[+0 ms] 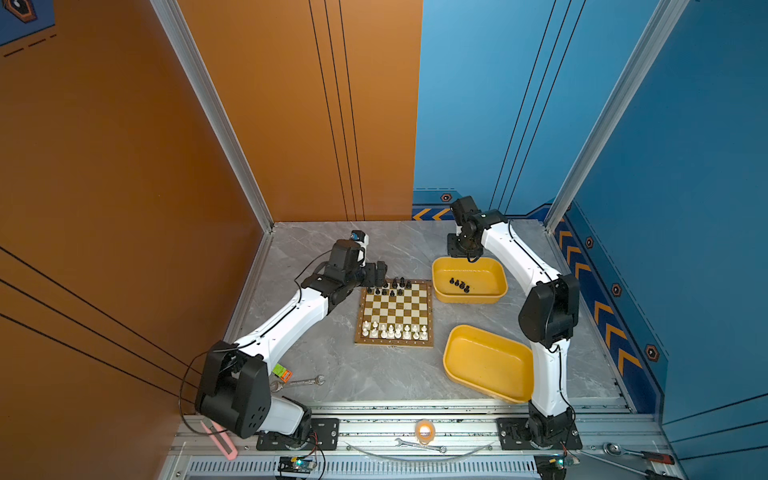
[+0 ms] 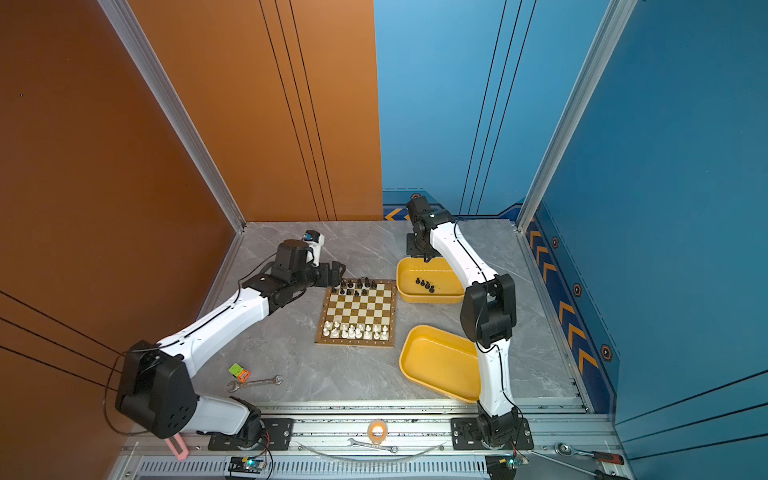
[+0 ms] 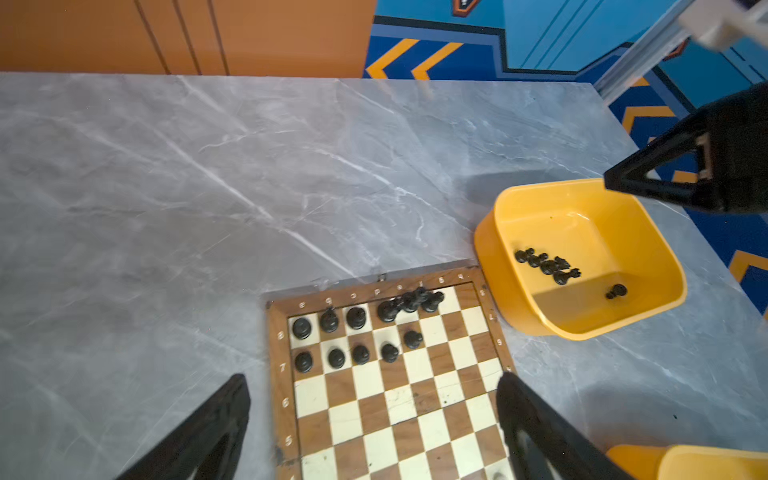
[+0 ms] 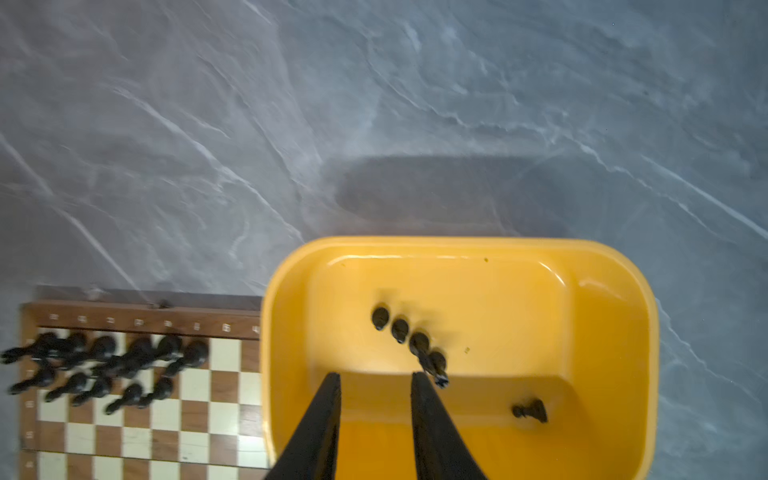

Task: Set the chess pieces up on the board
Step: 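Return the right gripper over the far tub while the left gripper nears the board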

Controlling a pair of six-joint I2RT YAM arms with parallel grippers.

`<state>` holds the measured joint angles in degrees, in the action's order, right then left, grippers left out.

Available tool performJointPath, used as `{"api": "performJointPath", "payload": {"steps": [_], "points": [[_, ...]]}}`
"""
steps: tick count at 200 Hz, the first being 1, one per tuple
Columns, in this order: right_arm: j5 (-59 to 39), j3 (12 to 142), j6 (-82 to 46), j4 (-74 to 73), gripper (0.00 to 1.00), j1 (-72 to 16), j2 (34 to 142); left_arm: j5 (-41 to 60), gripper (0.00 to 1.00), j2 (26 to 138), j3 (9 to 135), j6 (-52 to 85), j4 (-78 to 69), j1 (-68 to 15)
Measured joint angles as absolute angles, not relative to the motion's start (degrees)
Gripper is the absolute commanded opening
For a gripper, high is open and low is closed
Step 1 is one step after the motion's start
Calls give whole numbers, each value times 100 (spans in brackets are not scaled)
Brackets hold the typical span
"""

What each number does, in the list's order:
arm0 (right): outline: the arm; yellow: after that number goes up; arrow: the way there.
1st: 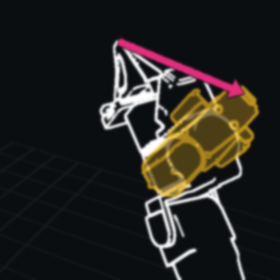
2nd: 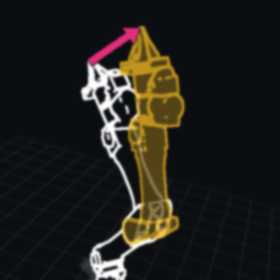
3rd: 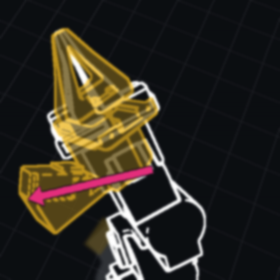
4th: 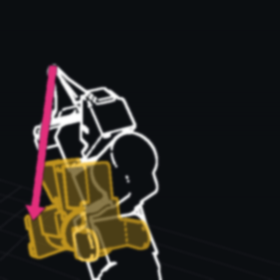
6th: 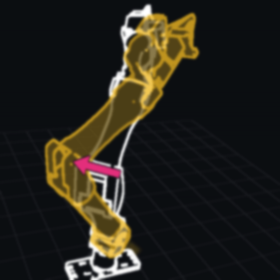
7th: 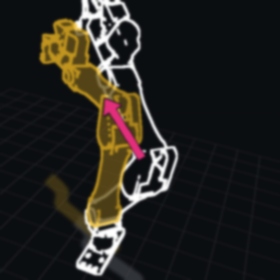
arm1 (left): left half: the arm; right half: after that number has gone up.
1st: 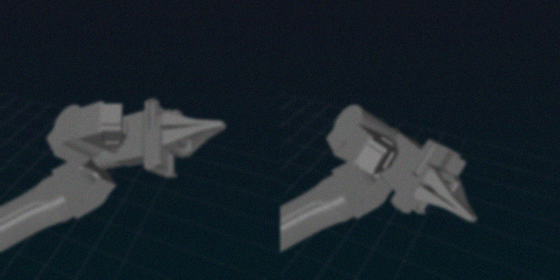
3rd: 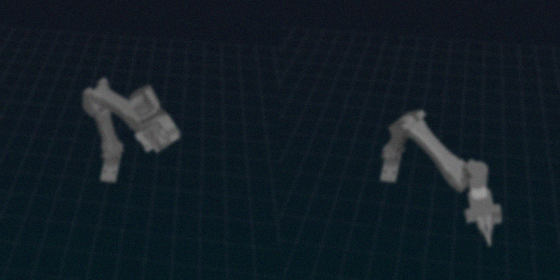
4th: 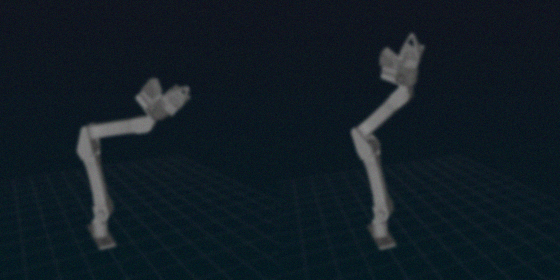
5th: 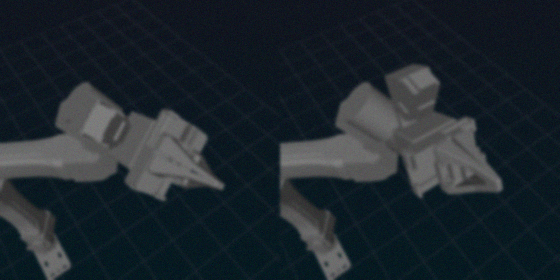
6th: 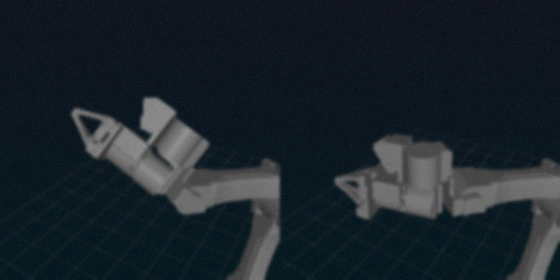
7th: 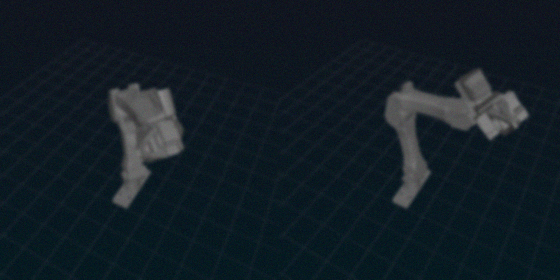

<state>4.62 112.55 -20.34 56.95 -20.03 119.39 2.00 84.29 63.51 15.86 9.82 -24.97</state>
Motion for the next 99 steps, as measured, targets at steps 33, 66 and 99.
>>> {"api": "performJointPath", "payload": {"steps": [33,66,99], "points": [[451,10372,-2036,5579,31,-1988,11716,261,93,8952,6724,1564,996,-2783],[366,9894,-2036,5430,29,-1992,11644,322,93,9439,7166,1588,1020,-2952],[318,9865,-1935,5317,26,-1986,11646,325,93,9854,7732,1616,1146,-3111]]}}
